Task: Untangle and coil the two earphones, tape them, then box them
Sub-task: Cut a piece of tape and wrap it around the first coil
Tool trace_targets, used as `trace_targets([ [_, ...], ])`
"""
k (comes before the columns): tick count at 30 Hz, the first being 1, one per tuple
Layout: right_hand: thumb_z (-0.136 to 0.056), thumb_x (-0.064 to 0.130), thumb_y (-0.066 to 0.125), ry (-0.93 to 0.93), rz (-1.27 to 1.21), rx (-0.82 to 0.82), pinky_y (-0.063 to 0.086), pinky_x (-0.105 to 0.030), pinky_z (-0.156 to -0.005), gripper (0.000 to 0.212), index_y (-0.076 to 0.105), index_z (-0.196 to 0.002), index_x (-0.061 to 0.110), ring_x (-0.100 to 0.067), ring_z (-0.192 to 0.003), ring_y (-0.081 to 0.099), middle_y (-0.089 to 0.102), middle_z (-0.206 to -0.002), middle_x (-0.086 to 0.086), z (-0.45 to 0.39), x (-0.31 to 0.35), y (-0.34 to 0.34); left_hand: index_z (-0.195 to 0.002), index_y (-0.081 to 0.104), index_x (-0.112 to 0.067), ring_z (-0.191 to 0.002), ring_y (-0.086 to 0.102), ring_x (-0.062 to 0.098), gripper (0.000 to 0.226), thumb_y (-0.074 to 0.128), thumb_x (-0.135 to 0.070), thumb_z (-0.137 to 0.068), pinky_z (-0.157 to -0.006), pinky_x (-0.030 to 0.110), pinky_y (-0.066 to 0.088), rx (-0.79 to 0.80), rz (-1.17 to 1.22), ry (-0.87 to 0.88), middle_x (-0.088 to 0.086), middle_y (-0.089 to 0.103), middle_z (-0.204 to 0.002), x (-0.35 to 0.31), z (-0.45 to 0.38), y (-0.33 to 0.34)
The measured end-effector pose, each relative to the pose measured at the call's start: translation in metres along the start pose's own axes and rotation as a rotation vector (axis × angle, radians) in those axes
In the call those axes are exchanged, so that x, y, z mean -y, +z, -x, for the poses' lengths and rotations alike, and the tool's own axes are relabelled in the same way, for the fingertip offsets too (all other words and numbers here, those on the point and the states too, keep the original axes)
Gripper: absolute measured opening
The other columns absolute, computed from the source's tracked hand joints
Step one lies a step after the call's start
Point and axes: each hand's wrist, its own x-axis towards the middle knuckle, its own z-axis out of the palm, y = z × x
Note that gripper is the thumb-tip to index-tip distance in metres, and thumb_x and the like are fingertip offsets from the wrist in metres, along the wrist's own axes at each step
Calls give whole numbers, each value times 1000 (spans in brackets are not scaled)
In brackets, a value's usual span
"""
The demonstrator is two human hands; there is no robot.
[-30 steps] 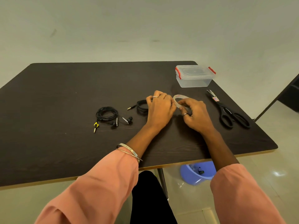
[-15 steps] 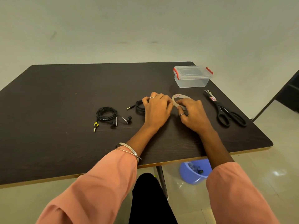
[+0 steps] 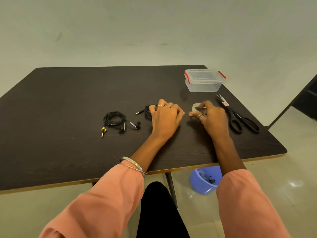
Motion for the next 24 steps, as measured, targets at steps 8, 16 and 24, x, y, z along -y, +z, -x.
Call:
trace_targets([
  [8,-80,23,74,-147,-147,181,44,-34,-91,33,70,-110,8,-29,-105,60,69,-112,-11,14,-8,-14,-94,71,-20,-100,50,20,21,54,-33,-94,-77,33,28,21,39,-11,-4,71,-95,3,5,-6],
  [16,-79,20,76,-37,-169,136,43,-26,-85,29,72,-105,7,-22,-98,60,69,-106,-10,16,-4,-15,-95,68,-20,-101,54,19,20,53,-33,-94,-81,33,30,52,51,-61,-5,70,-98,0,3,-7],
  [24,-78,34,75,149,-51,74,50,-48,-82,40,68,-93,-3,-36,-86,59,65,-91,-22,1,-2,-8,-93,64,-19,-93,61,18,20,49,-32,-96,-86,38,35,80,42,-50,-4,69,-99,-1,4,-2],
])
